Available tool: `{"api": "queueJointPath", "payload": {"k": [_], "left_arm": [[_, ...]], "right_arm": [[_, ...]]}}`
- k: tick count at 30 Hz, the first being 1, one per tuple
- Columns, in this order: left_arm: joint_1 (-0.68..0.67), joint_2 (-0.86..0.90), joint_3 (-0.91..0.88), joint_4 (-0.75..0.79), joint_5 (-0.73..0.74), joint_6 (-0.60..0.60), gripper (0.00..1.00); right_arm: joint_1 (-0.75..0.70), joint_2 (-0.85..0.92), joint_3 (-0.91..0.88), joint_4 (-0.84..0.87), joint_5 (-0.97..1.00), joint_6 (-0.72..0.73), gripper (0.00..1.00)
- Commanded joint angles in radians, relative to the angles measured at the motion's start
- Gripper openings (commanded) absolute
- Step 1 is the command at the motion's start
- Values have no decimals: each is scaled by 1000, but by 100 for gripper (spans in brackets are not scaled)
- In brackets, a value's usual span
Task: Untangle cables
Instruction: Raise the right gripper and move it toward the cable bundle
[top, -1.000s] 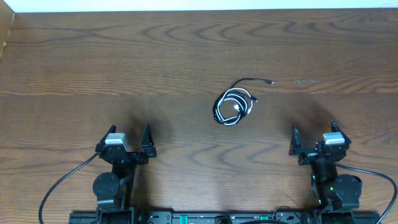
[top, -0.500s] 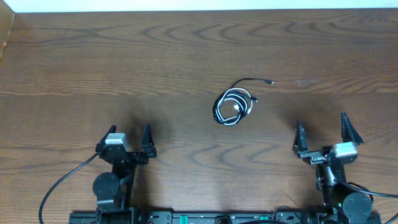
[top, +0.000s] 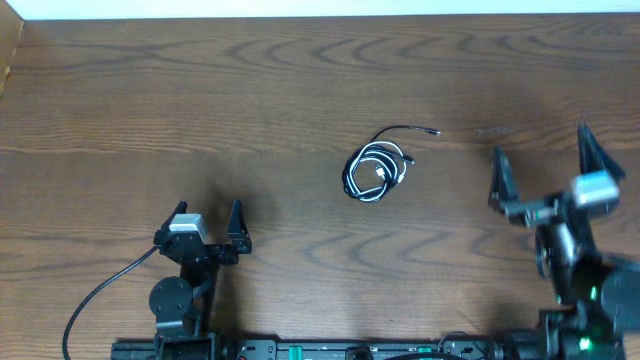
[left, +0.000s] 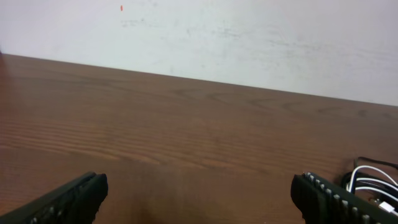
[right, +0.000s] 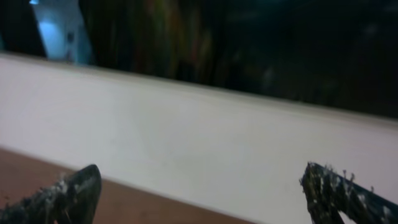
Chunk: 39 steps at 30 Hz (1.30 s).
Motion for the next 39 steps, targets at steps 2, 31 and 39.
{"api": "queueJointPath", "payload": {"k": [2, 31, 39], "left_arm": [[-2, 1, -14, -37, 31, 6, 99], [-2, 1, -14, -37, 31, 6, 99], [-2, 1, -14, -37, 31, 6, 99]], "right_arm": [[6, 219, 154, -86, -126, -10, 99], [6, 829, 341, -147, -347, 253, 80], [6, 833, 341, -163, -297, 253, 1]]}}
